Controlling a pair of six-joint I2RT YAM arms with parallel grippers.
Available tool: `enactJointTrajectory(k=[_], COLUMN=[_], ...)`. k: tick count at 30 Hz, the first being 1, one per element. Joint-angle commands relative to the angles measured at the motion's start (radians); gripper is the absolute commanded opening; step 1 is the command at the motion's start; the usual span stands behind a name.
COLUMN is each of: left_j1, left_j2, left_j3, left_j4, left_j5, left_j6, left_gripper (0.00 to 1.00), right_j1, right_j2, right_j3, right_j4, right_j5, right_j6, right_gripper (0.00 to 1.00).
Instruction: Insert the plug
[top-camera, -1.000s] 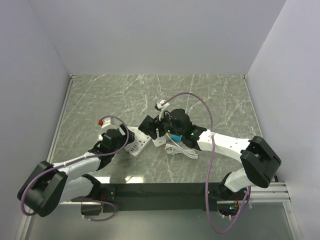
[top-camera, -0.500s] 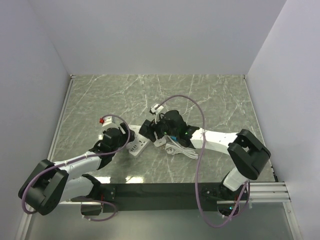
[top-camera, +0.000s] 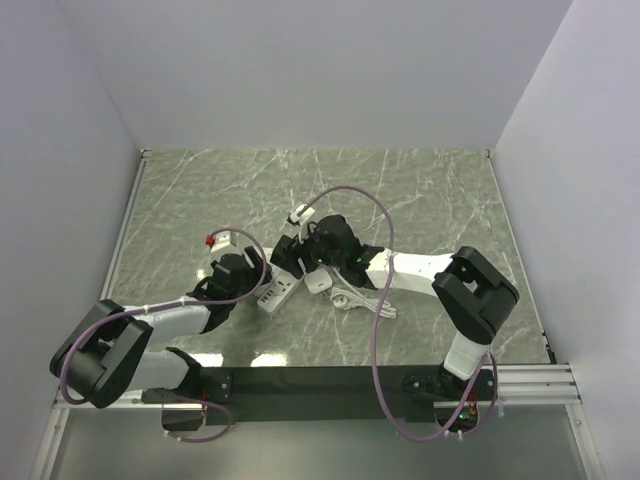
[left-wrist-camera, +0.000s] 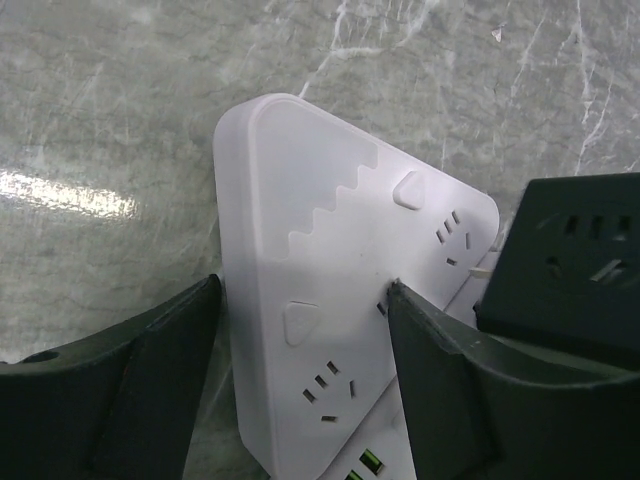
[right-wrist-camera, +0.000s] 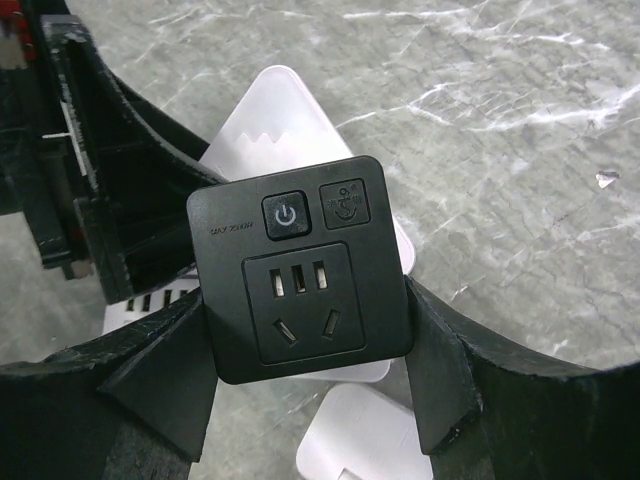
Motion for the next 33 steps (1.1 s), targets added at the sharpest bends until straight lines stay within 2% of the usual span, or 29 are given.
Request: enactJointTrajectory(k=[1, 5, 11, 20, 28, 33], left_j1=[-0.010, -0.013, -0.014, -0.014, -0.014, -0.014], left_j2=[0.022, 0.022, 0.016, 0.033, 0.023, 0.071], left_j3=[0.035, 0.041, 0.044, 0.046, 0.050, 0.078], left_j4=[0.002, -0.015, -0.031, -0.030, -0.053, -0.071], left_j5=[-0.026, -0.037, -0.039, -0.025, -0.036, -0.045], left_j6=[0.035, 0.038, 0.038, 0.038, 0.035, 0.036], left_gripper=[0.72, 0.66, 0.61, 0.60, 0.60, 0.60], right_j1=[-0.005, -0.007, -0.013, -0.016, -0.023, -0.025], right_j2=[0.023, 0.047, 0.058, 0.055, 0.053, 0.069], right_j3=[0.068, 0.070, 0.054, 0.013, 0.002, -0.001], right_j4=[0.058, 0.075, 0.112, 0.187, 0.185, 0.184], right_j5=[0.021, 0.036, 0.075, 0.073, 0.127, 0.127], right_j6=[-0.025, -0.025, -0.025, -0.005, 0.003, 0.007], right_gripper=[0.00, 0.00, 0.00, 0.00, 0.00, 0.00])
